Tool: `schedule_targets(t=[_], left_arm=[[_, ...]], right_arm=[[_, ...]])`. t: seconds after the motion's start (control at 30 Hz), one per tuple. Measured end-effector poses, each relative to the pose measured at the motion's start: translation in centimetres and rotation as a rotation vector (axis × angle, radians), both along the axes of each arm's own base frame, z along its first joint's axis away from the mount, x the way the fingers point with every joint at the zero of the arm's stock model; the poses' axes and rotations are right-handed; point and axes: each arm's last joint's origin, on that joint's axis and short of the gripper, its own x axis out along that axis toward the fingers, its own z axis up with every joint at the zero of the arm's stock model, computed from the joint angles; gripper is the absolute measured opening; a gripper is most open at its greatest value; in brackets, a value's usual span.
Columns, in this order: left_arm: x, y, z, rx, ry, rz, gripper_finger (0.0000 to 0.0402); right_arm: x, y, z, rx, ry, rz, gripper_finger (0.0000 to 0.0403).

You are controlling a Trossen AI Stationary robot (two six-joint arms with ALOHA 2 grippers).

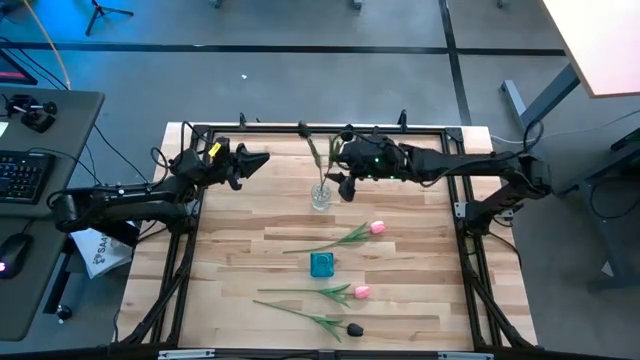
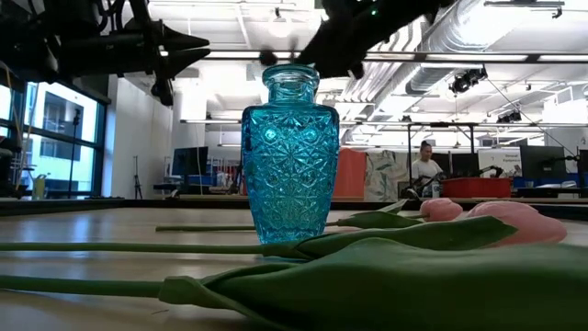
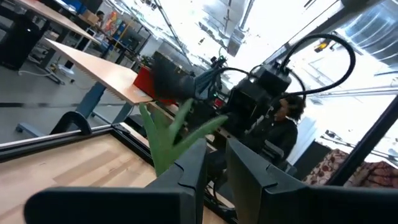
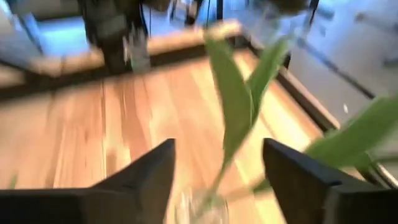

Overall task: Sort flowers into vase by color
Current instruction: Put the black flower into the transparent vase

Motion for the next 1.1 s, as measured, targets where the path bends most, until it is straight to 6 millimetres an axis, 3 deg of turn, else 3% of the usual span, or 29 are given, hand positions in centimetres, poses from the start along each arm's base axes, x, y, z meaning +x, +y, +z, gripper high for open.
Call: schedule_targets(t=[0.17, 0.33, 0.53, 0.77, 0.9, 1.1], left_arm=[[-0.1, -0.1, 0.1, 0.038, 0.005, -0.024, 0.0048], [-0.3, 0.0, 0.2, 0.055, 0.013, -0.051, 0.0048], [-0.2, -0.3, -1.4, -0.007, 0.177, -0.13, 0.0048], [0.2, -2.6, -3.6, -0.043, 0.4, -0.291, 0.0048], [0.8, -5.3, -2.5, 0.036, 0.472, -0.5, 0.0041], [0.8, -9.7, 1.1, 0.439, 0.734, -0.651, 0.0015]], right_arm=[[-1.6, 0.5, 2.5, 0.049, 0.239, 0.079, 0.0322], [-3.7, 2.0, 3.8, 0.148, 0.393, 0.141, 0.034], [-6.0, 6.6, 1.0, 0.308, 0.527, 0.148, 0.0331], [-6.9, 13.9, -3.9, 0.593, 0.477, 0.092, 0.0319], [-6.2, 16.8, -4.7, 0.746, 0.326, 0.003, 0.0318], [-5.4, 17.9, -2.9, 0.728, 0.261, -0.079, 0.0318]])
